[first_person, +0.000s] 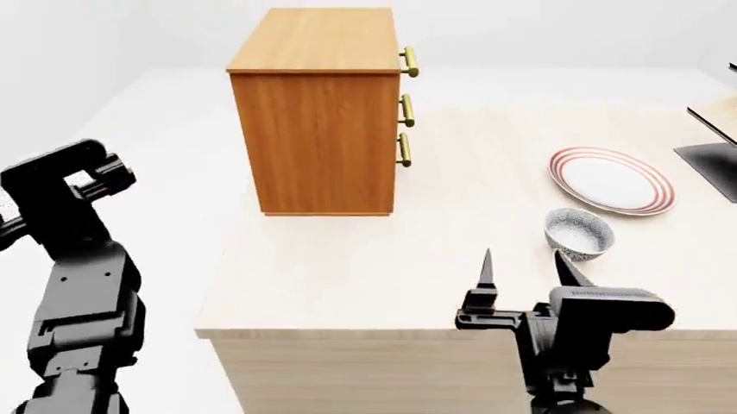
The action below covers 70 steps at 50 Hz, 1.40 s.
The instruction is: Open the top drawer of the cabinet and put the bowl in it.
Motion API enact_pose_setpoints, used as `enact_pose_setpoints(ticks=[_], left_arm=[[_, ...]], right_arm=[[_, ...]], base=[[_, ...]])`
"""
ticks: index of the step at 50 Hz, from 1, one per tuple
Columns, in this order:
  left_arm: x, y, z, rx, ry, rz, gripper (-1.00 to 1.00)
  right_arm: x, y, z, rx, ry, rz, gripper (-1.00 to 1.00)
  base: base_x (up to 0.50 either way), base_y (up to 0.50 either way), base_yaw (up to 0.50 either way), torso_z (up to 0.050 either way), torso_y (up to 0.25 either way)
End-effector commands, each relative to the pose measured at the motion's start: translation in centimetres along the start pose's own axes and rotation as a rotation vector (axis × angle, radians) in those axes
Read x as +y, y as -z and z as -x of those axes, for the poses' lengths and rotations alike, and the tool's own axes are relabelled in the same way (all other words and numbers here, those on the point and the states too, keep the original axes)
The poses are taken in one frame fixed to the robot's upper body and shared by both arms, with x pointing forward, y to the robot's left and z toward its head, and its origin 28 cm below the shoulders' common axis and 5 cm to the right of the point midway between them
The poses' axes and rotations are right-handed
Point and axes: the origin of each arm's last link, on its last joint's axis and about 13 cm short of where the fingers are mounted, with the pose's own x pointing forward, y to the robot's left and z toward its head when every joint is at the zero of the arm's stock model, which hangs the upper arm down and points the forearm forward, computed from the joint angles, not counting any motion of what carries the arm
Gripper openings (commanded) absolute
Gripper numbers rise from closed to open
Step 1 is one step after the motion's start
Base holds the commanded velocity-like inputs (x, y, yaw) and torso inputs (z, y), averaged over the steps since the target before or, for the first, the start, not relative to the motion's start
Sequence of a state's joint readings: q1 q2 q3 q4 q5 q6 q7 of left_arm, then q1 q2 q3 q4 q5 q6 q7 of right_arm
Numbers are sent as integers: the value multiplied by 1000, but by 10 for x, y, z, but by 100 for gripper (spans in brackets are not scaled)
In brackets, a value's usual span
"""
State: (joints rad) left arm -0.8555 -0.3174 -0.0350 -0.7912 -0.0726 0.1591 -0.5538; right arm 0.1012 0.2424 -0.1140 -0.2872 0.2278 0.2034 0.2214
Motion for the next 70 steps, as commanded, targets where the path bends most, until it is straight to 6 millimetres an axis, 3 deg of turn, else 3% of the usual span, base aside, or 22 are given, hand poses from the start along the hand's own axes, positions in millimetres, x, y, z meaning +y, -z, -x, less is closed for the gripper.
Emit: enact_pose_setpoints(ticks=[1, 6, 11, 14, 18, 29, 47, 70], left_arm=[[37, -64, -85, 29, -536, -89, 100], [43, -76, -92, 34, -640, -101, 100], [46, -80, -95, 71, -778, -99, 100], [49, -79, -95, 117, -830, -106, 100], [50, -78, -95, 148, -861, -125, 100], [50, -73, -92, 192, -790, -161, 100], [47, -73, -91, 220, -738, -167, 100], [48, -72, -91, 232, -735, -159, 100]], right_arm=[[-29, -111, -53, -141, -8, 78, 100], [-57, -168, -107, -135, 75, 125, 100], [-84, -219, -158, -71, 106, -7, 100], [-98, -234, -184, -11, 156, -84, 100], [-111, -235, -204, 55, 218, -134, 100], [-116, -226, -210, 219, 231, -162, 100], [-107, -215, -210, 415, 214, -73, 100], [-113, -212, -208, 431, 227, -111, 100]], base=[[0, 0, 0, 0, 0], [0, 0, 0, 0, 0], [0, 0, 0, 0, 0], [0, 0, 0, 0, 0], [0, 0, 0, 0, 0], [0, 0, 0, 0, 0], [0, 0, 0, 0, 0], [0, 0, 0, 0, 0]])
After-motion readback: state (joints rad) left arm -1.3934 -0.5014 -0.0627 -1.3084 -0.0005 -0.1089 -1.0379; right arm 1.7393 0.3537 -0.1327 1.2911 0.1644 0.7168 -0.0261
